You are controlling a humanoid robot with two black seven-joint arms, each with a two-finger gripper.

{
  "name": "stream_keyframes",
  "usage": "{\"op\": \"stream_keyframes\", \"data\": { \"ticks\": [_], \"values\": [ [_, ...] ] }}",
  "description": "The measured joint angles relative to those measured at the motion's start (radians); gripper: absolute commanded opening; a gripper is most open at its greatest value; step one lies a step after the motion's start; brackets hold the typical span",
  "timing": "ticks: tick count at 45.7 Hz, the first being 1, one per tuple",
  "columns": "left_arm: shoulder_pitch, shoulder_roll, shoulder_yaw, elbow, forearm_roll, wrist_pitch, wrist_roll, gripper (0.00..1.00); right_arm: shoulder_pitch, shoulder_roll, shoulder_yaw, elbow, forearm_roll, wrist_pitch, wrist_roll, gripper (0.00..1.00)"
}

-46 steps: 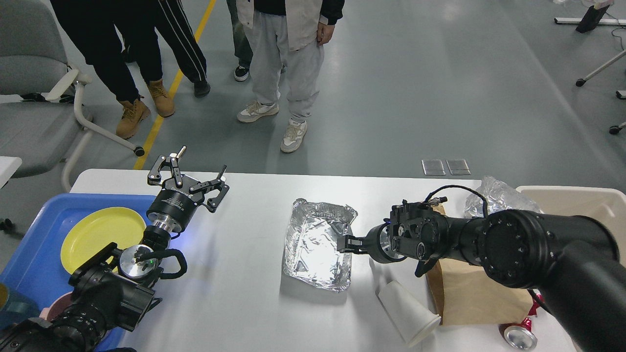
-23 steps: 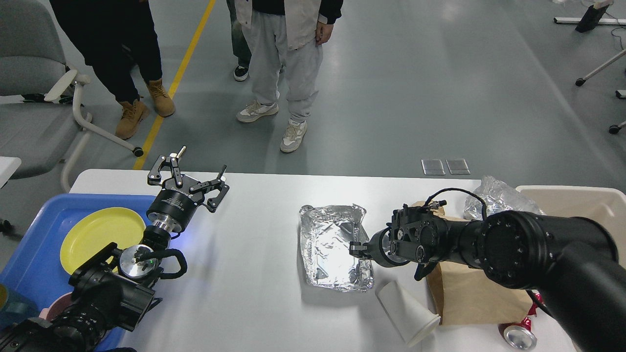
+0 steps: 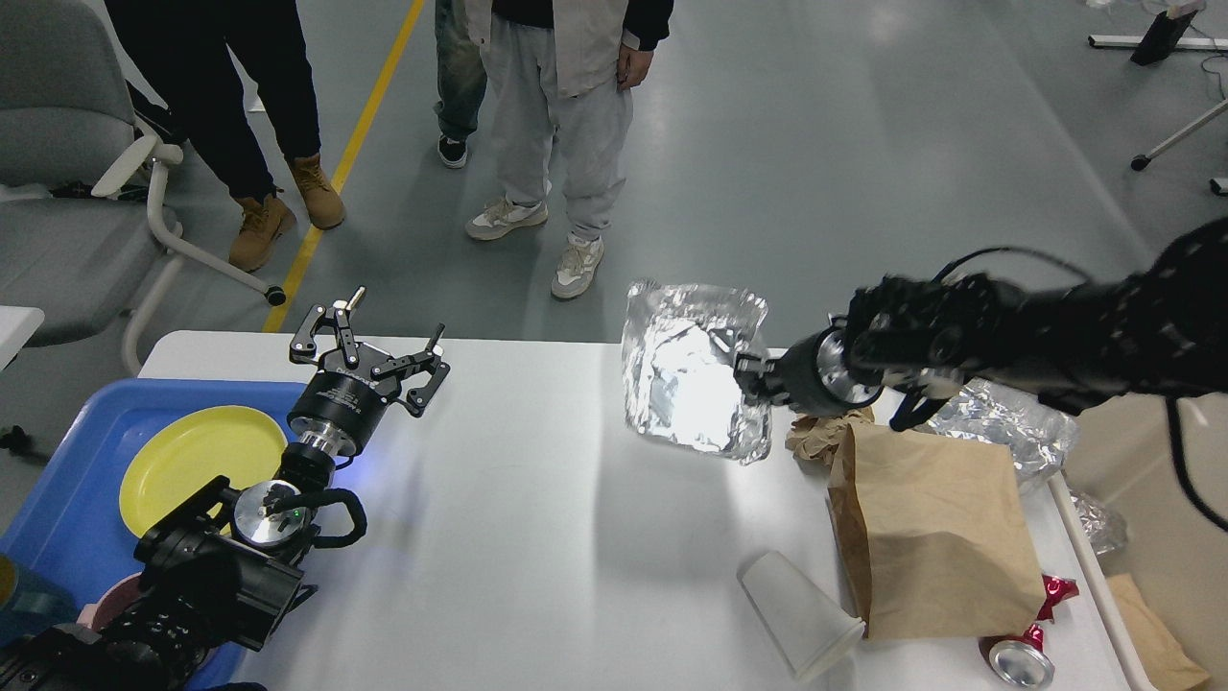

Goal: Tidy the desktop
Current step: 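Lift the foil tray and drop it into the white bin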

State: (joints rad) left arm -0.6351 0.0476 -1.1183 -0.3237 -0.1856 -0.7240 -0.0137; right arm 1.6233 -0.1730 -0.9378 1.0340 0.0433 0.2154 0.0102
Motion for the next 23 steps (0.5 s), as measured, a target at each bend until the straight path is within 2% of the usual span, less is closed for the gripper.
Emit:
{"op": "stream_keyframes", "data": {
  "ticks": [12, 18, 23],
  "values": [
    [0.0, 0.0, 0.0, 0.0, 0.0, 0.0, 0.0, 0.96, 0.255, -0.259, -0.002, 0.004, -0.007, 0.145, 0.001, 0.0],
    [0.0, 0.0, 0.0, 0.0, 0.0, 0.0, 0.0, 0.96, 0.267, -0.339, -0.014, -0.038, -0.011, 0.152, 0.001, 0.0],
    [0.0, 0.0, 0.0, 0.0, 0.0, 0.0, 0.0, 0.96, 0.192, -0.379, -0.036, -0.101, -0.01, 0.14, 0.001, 0.0]
  ]
}}
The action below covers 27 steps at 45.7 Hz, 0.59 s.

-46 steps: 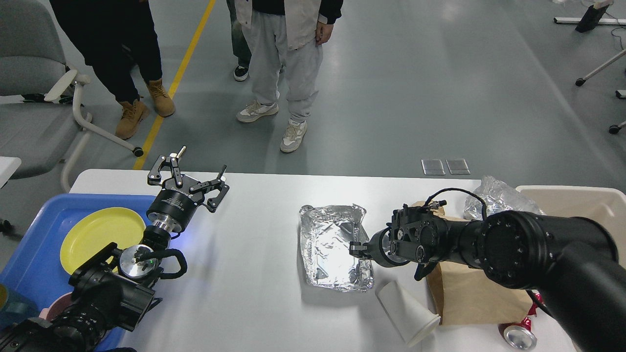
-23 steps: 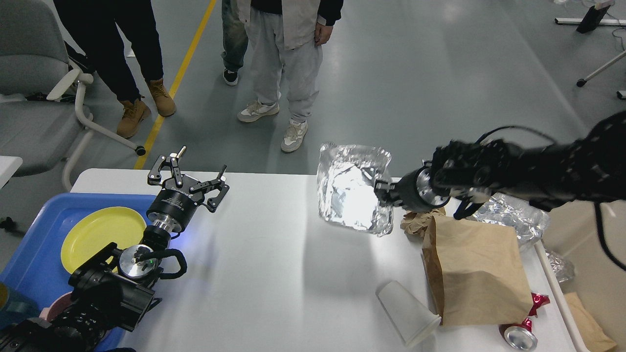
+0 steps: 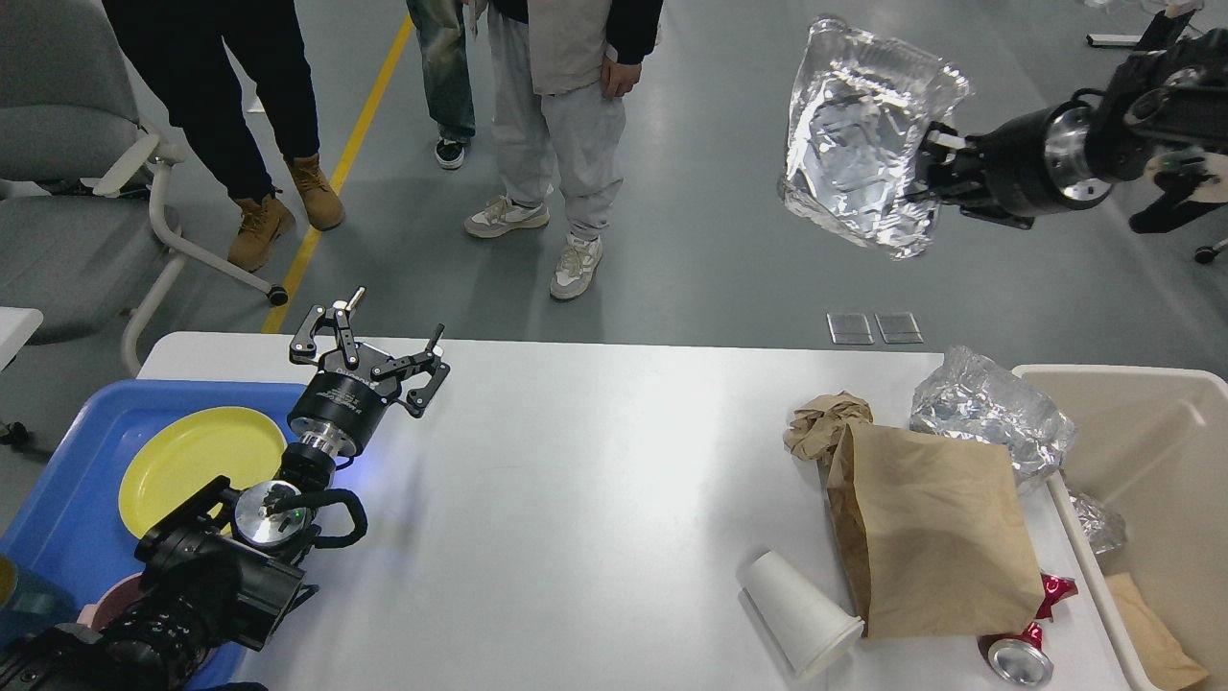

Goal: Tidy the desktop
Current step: 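Lift the foil tray and drop it into the white bin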

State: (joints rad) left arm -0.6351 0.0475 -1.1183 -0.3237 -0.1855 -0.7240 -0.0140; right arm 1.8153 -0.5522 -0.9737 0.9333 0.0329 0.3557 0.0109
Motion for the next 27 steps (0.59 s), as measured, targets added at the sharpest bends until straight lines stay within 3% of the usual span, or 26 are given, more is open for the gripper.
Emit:
{"op": "stream_keyframes", "data": {
  "ticks": [10, 17, 20, 22, 27],
  "values": [
    [0.0, 0.0, 0.0, 0.0, 0.0, 0.0, 0.0, 0.96, -0.338, -0.076, 0.022, -0.235, 0.018, -0.02, 0.0, 0.0],
    [0.0, 0.0, 0.0, 0.0, 0.0, 0.0, 0.0, 0.96, -0.602, -0.123, 0.079, -0.349, 0.024, -0.129, 0.0, 0.0],
    [0.0, 0.0, 0.0, 0.0, 0.0, 0.0, 0.0, 0.96, -0.702, -0.131, 0.103, -0.393, 0.024, -0.188, 0.001, 0.12],
    [0.0, 0.0, 0.0, 0.0, 0.0, 0.0, 0.0, 0.96, -0.758, -0.133, 0.119, -0.422, 0.024, -0.218, 0.001, 0.28],
    [0.0, 0.0, 0.0, 0.0, 0.0, 0.0, 0.0, 0.96, -0.898, -0.133, 0.166, -0.506, 0.024, -0.276, 0.001, 0.98]
  ]
}}
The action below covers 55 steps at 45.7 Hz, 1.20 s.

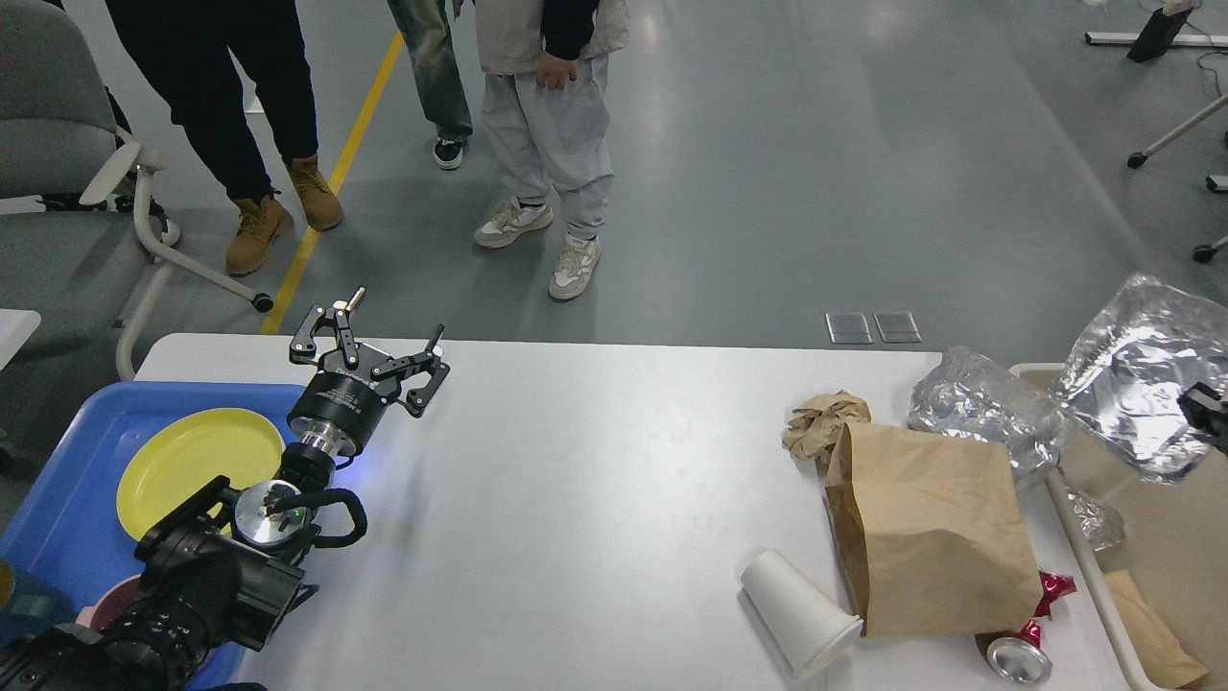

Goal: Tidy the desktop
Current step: 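Lift the foil tray and drop it into the white bin, then reach the right gripper down to the top of the brown paper bag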

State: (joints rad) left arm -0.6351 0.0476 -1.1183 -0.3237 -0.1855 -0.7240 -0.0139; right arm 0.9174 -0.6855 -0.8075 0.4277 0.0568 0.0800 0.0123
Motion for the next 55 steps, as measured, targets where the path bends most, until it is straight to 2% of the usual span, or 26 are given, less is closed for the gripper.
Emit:
{"op": "stream_keyframes", "data": {
  "ticks": [8, 22, 29, 35, 43, 47, 51, 55],
  "values": [
    [0.0, 0.0, 0.0, 0.0, 0.0, 0.0, 0.0, 0.96, -0.138, 0.026, 0.068, -0.11, 0.0, -0.054, 0.002, 1.0],
    [0.0, 0.0, 0.0, 0.0, 0.0, 0.0, 0.0, 0.96, -0.158, 0.075, 0.068, -0.107, 0.0, -0.054, 0.003, 1.0],
    [0.0, 0.0, 0.0, 0.0, 0.0, 0.0, 0.0, 0.96, -0.011, 0.111, 0.002, -0.044, -0.007, -0.049, 0.002, 1.0],
    [0.0, 0.0, 0.0, 0.0, 0.0, 0.0, 0.0, 0.96, 0.207, 0.167, -0.169, 0.085, -0.009, -0.048, 0.0, 1.0],
    [0.0, 0.0, 0.0, 0.0, 0.0, 0.0, 0.0, 0.96, 0.526, 0.313, -0.413, 0.312, -0.01, -0.046, -0.001, 1.0],
    [0.0, 0.0, 0.0, 0.0, 0.0, 0.0, 0.0, 0.96, 0.631, 0.397, -0.491, 0.367, -0.009, -0.037, -0.001, 1.0],
    [0.0, 0.0, 0.0, 0.0, 0.0, 0.0, 0.0, 0.96, 0.713, 0.468, -0.53, 0.416, -0.007, 0.021, -0.001, 1.0],
    [0.0, 0.0, 0.0, 0.0, 0.0, 0.0, 0.0, 0.96, 0.817, 0.517, -0.538, 0.494, -0.006, 0.138, -0.001, 1.0]
  ]
}}
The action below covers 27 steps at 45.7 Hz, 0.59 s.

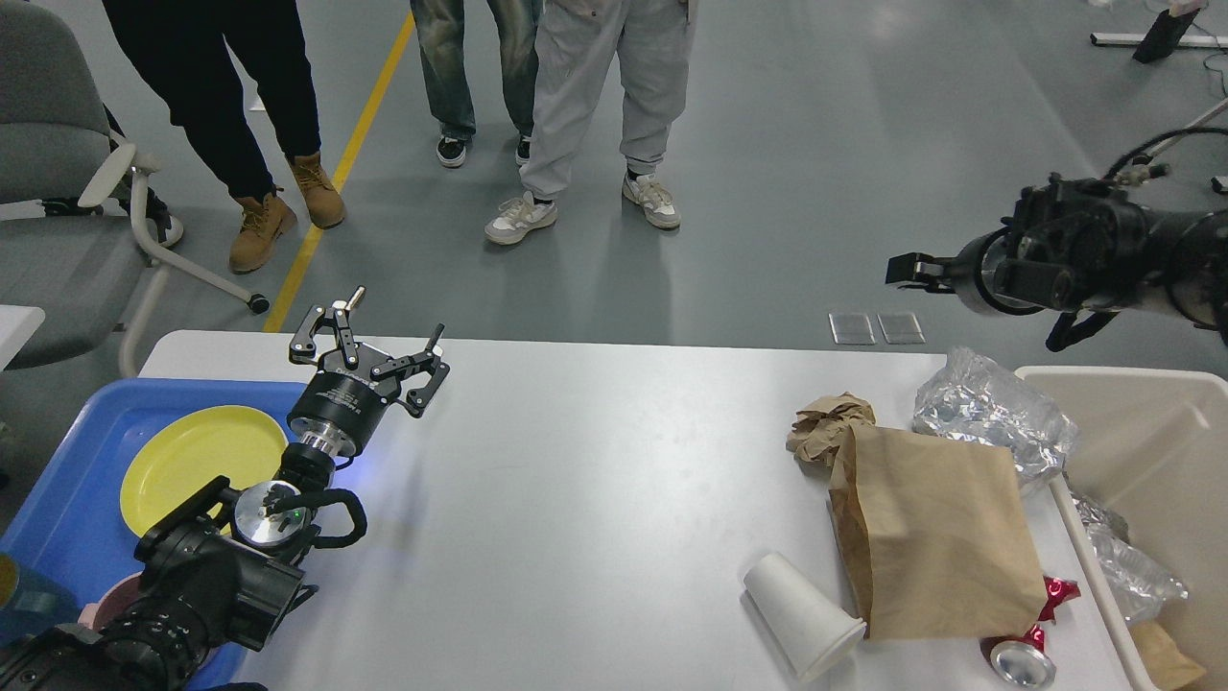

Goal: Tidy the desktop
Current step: 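Reach the right gripper down to the top of the brown paper bag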

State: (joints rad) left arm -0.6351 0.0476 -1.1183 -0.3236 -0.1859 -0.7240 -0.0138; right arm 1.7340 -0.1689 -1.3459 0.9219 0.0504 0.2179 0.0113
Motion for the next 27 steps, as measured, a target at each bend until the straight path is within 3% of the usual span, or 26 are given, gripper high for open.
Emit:
{"op": "stream_keyframes", "data": {
  "ticks": [15, 20, 27],
  "values": [
    [0.0, 0.0, 0.0, 0.0, 0.0, 0.0, 0.0, 0.96, 0.305, 0.073, 0.027, 0.177, 0.004, 0.49, 0.01, 1.0],
    [0.0, 0.0, 0.0, 0.0, 0.0, 0.0, 0.0, 0.96, 0.348, 0.074, 0.03, 0.2, 0.005, 0.546, 0.01, 1.0],
    [0.0, 0.0, 0.0, 0.0, 0.0, 0.0, 0.0, 0.96, 0.334, 0.071, 0.039, 0.199, 0.006, 0.539, 0.009, 1.0]
  ]
}}
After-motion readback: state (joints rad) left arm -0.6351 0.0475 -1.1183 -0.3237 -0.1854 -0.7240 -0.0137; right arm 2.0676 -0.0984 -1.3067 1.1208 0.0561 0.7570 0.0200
